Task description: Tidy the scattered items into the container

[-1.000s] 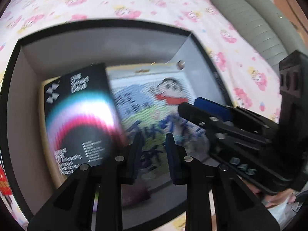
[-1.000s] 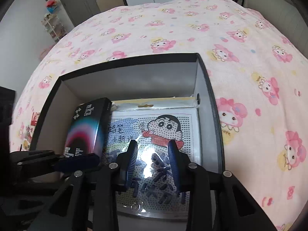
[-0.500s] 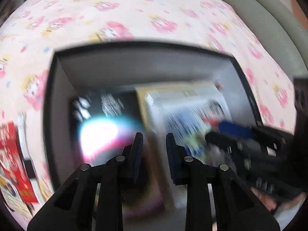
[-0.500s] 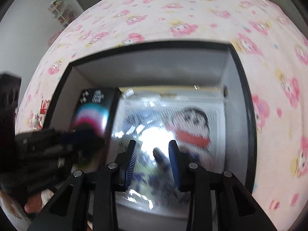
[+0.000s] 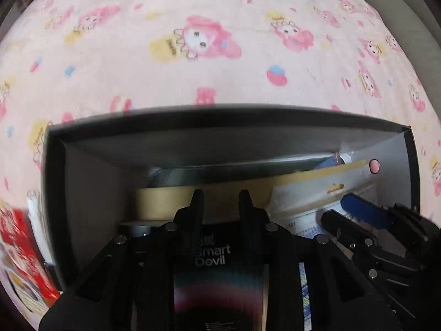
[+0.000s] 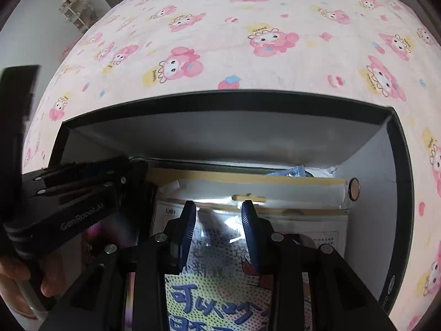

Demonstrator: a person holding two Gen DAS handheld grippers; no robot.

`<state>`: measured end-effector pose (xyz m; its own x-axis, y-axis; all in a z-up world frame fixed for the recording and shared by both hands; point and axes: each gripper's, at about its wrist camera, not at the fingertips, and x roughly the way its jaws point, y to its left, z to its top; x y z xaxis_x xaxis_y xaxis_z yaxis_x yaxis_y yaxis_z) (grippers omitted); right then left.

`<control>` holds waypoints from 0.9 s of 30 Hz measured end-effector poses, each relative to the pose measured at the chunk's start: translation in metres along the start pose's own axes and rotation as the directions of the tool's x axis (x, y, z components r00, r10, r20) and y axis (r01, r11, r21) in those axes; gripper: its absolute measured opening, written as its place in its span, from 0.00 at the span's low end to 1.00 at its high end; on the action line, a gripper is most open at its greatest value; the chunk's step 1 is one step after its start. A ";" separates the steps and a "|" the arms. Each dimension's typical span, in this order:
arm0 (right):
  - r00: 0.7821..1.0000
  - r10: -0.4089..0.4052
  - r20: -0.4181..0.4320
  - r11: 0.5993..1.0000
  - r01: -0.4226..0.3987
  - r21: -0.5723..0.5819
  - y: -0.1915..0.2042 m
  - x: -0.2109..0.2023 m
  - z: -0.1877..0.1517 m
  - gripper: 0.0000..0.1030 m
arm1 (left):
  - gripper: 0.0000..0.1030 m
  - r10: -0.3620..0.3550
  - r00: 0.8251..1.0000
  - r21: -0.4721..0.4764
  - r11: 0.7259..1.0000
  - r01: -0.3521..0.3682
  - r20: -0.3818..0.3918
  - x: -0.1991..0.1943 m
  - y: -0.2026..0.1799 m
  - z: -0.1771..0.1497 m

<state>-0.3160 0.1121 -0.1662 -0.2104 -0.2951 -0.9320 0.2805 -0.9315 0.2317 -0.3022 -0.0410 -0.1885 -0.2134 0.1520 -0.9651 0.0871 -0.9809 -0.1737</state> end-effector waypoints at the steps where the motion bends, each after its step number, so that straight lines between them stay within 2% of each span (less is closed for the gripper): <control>1: 1.000 0.004 -0.005 1.000 -0.004 0.004 -0.001 -0.001 -0.003 0.30 | 0.25 0.007 1.000 0.004 1.000 -0.007 0.008 -0.001 0.000 -0.002; 5: 1.000 0.029 -0.012 1.000 -0.029 -0.001 -0.002 -0.004 -0.015 0.30 | 0.24 -0.024 0.999 -0.022 0.999 0.025 0.023 -0.007 0.002 -0.002; 8: 0.999 0.037 -0.004 0.999 -0.037 0.031 -0.005 -0.012 -0.024 0.30 | 0.25 -0.064 0.993 0.011 0.998 0.063 0.104 -0.033 -0.005 -0.016; 13: 0.994 -0.065 0.086 0.998 0.066 -0.005 0.010 -0.044 -0.039 0.31 | 0.32 -0.177 0.971 0.043 0.984 0.173 0.161 -0.073 -0.014 -0.059; 17: 0.981 -0.101 0.164 0.995 0.099 0.022 0.021 -0.076 -0.064 0.42 | 0.46 -0.198 0.951 0.098 0.979 0.179 0.239 -0.110 -0.024 -0.096; 21: 0.967 -0.106 0.233 0.994 0.100 0.037 0.035 -0.110 -0.097 0.46 | 0.47 -0.201 0.931 0.160 0.974 0.158 0.305 -0.150 -0.034 -0.126; 27: 0.939 -0.131 0.318 0.991 0.119 0.057 0.052 -0.156 -0.138 0.46 | 0.47 -0.225 0.915 0.220 0.963 0.157 0.333 -0.185 -0.038 -0.171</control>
<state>-0.1392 0.1392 -0.0474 -0.5321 -0.2225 -0.8169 0.1998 -0.9706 0.1341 -0.0994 -0.0113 -0.0365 -0.5395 0.3199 -0.7789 -0.1635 -0.9472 -0.2758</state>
